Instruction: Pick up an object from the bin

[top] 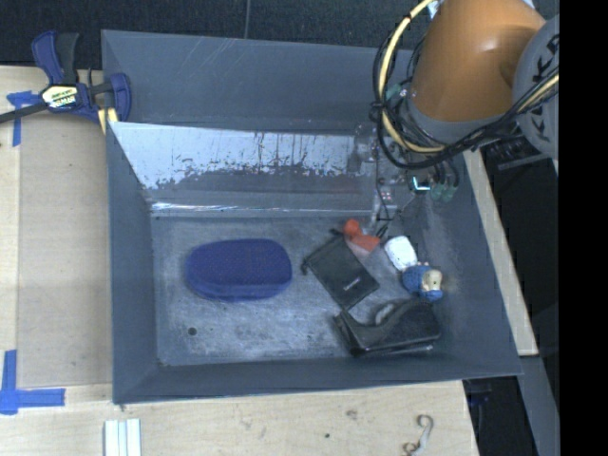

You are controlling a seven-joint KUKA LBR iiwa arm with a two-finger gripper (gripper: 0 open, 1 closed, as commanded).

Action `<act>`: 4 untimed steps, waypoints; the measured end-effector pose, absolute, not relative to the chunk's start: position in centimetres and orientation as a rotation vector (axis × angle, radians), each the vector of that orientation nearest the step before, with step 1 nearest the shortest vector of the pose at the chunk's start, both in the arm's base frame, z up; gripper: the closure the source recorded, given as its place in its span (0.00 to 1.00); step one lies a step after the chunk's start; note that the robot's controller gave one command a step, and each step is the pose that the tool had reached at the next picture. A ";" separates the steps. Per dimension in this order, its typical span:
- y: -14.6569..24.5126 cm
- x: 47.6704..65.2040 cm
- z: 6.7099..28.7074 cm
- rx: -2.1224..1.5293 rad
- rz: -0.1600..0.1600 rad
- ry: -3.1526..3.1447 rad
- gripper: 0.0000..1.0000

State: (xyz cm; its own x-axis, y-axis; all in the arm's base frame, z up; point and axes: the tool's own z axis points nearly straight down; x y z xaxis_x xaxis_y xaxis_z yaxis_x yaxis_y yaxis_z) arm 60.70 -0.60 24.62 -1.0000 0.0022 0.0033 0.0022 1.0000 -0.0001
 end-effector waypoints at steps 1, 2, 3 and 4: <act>-5.0 59.0 6.6 0.218 0.000 -3.131 0.00; -4.9 59.3 7.3 0.221 0.002 -3.142 1.00; -3.2 58.6 25.6 0.295 0.003 -3.141 1.00; -5.8 59.1 32.1 0.316 0.006 -3.138 1.00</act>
Offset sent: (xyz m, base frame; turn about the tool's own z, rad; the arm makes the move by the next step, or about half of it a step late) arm -0.0159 -0.0429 -0.1759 -0.1431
